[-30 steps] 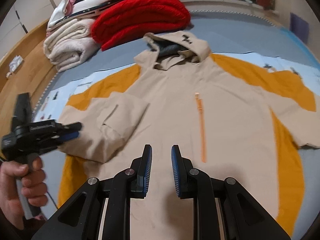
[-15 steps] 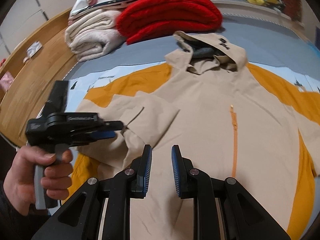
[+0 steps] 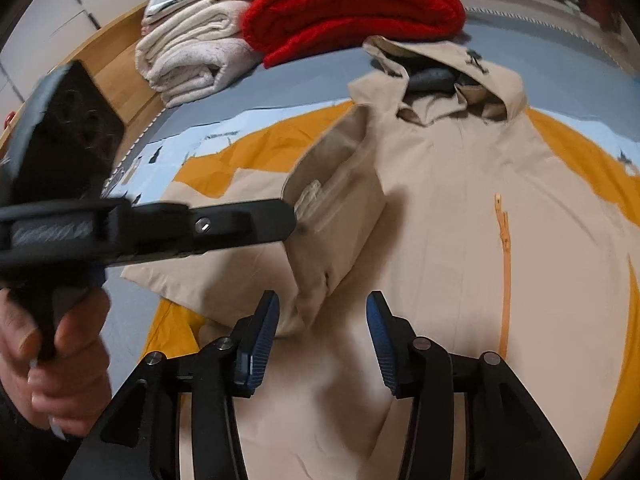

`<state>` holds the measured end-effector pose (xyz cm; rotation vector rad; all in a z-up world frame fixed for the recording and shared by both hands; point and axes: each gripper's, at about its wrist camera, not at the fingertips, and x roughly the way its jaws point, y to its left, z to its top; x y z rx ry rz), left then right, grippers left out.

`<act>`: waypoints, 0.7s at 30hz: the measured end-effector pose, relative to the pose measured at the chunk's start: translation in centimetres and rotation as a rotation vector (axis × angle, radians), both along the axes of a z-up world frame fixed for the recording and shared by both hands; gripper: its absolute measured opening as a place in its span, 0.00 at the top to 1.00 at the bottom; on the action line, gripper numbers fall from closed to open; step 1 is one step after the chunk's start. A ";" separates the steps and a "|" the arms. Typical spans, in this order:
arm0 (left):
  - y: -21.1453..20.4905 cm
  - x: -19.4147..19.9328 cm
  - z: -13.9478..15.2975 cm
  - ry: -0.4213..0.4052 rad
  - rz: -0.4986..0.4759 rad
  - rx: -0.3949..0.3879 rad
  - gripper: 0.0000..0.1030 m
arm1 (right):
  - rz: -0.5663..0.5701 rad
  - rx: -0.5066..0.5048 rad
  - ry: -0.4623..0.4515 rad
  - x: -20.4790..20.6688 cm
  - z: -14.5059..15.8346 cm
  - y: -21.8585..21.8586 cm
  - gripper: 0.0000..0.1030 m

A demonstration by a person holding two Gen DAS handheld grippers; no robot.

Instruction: Fold large clothes

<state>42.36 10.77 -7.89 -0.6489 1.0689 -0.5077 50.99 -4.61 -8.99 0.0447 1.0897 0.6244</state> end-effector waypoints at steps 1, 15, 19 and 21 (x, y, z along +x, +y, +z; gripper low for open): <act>0.1 -0.1 0.0 0.001 0.005 0.014 0.97 | -0.007 0.004 0.013 0.1 -0.3 -0.1 0.54; 3.3 0.2 1.4 -0.029 0.216 0.224 0.97 | -0.225 -0.038 0.175 2.9 -3.8 -3.5 0.54; 7.5 -0.5 2.4 -0.038 0.448 0.341 0.97 | -0.298 0.012 0.193 3.6 -3.8 -5.6 0.88; 10.2 -1.4 2.8 -0.039 0.571 0.379 0.97 | -0.341 0.050 0.117 3.9 -1.9 -7.2 0.91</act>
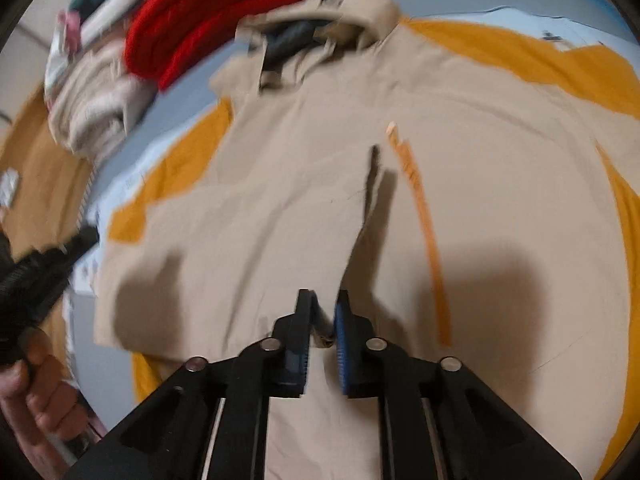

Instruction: Fold large clothes

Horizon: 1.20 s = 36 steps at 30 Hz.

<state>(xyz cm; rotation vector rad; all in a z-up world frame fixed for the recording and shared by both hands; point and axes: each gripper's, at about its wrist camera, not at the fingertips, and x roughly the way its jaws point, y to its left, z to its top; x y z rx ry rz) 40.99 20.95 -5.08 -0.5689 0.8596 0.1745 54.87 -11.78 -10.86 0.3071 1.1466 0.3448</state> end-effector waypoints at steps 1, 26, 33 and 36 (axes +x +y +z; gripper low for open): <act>1.1 -0.4 0.2 -0.004 0.052 0.015 0.97 | -0.026 0.004 -0.049 0.2 1.1 -1.0 0.92; -1.4 0.6 -10.0 0.415 -0.061 -0.026 0.85 | -0.434 -0.069 -0.001 4.5 2.6 -17.2 0.91; -1.5 0.1 -9.7 0.462 -0.041 0.084 0.85 | -0.557 -0.241 -0.035 4.1 3.6 -18.6 0.88; -1.2 -0.2 -9.1 0.433 -0.021 0.056 0.85 | -0.456 -0.125 -0.047 4.5 3.6 -17.4 0.88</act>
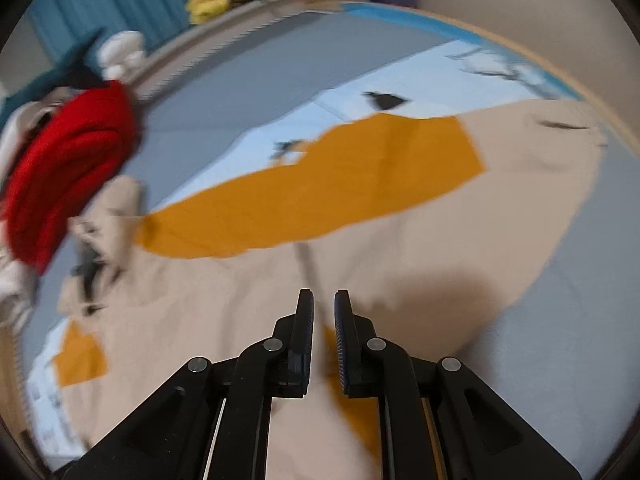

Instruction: Fold large clothes

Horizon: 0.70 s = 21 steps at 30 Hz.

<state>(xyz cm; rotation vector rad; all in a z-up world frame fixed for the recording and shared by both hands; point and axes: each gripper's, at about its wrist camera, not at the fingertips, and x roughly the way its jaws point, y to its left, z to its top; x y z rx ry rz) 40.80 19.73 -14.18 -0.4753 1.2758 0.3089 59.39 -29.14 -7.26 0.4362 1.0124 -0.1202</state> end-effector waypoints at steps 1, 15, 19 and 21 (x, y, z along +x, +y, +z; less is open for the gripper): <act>0.1 -0.1 0.3 -0.015 0.004 -0.012 0.85 | 0.038 0.042 0.010 0.2 -0.4 0.6 0.88; -1.4 -0.3 0.6 -0.019 -0.091 -0.026 0.79 | 0.050 0.144 0.213 0.3 -5.1 2.4 0.83; -1.3 -0.7 -0.3 0.021 -0.096 -0.038 0.79 | 0.042 0.161 0.268 0.3 -6.3 1.9 0.82; -1.2 -1.0 0.3 0.008 -0.088 -0.029 0.79 | 0.022 0.148 0.301 0.0 -6.8 0.7 0.82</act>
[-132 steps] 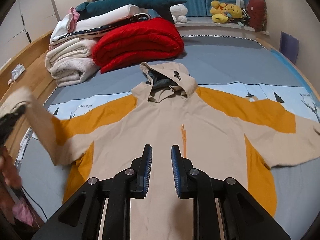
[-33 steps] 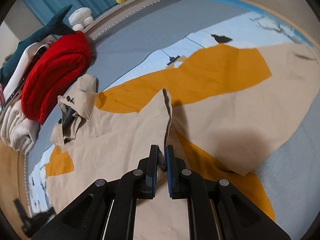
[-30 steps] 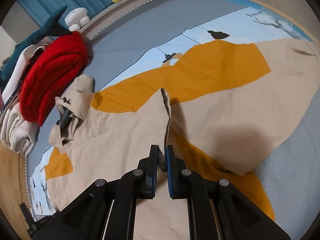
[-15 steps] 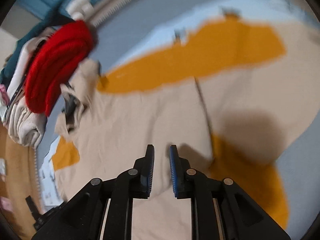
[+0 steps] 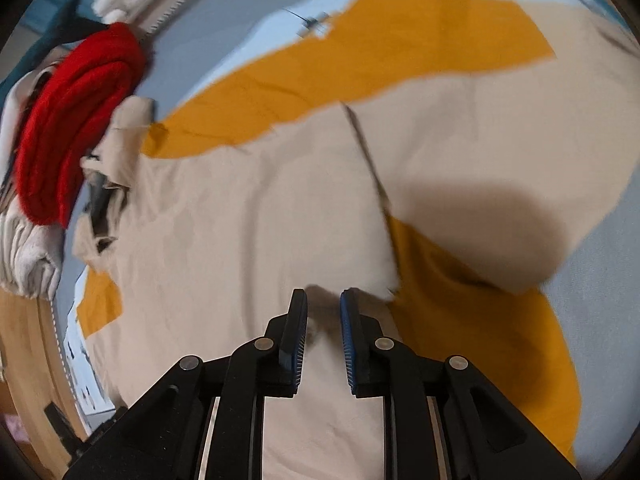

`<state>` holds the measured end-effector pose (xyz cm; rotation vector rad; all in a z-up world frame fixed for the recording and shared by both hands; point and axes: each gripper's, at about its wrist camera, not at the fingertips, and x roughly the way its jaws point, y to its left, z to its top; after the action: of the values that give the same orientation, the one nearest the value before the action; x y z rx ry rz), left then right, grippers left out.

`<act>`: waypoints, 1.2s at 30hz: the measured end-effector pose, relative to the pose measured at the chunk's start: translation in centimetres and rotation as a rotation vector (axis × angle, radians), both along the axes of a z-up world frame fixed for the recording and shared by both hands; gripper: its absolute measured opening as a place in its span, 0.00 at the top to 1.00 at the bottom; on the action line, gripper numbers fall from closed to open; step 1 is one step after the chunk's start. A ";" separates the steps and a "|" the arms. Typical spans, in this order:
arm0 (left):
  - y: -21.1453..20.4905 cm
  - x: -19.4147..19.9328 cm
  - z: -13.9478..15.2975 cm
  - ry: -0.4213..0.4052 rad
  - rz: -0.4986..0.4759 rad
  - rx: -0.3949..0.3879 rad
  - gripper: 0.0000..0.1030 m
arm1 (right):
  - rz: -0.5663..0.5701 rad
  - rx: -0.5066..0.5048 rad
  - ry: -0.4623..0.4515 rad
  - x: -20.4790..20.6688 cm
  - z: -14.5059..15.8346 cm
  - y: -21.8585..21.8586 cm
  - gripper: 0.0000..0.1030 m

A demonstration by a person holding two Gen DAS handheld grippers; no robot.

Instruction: Fold large clothes

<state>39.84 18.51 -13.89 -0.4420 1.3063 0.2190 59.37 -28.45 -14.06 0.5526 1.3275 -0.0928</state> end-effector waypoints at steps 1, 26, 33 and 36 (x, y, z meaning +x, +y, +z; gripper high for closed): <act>-0.2 -0.3 0.7 -0.016 -0.002 0.014 0.79 | -0.002 -0.013 -0.002 -0.1 0.2 -0.3 0.82; -9.4 -2.8 5.7 -0.223 -0.202 0.130 0.79 | 0.060 -0.240 -0.328 -5.4 10.2 -9.1 0.82; -9.3 -2.1 5.5 -0.224 -0.199 0.124 0.79 | -0.036 -0.282 -0.392 -5.8 10.0 -17.3 0.54; -9.3 -1.7 5.3 -0.220 -0.199 0.124 0.79 | -0.103 -0.283 -0.379 -5.7 9.2 -20.8 0.43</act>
<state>38.19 9.22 -8.60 -0.2220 1.1055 0.0814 53.71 -49.26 -4.88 0.3737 0.8976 -0.2446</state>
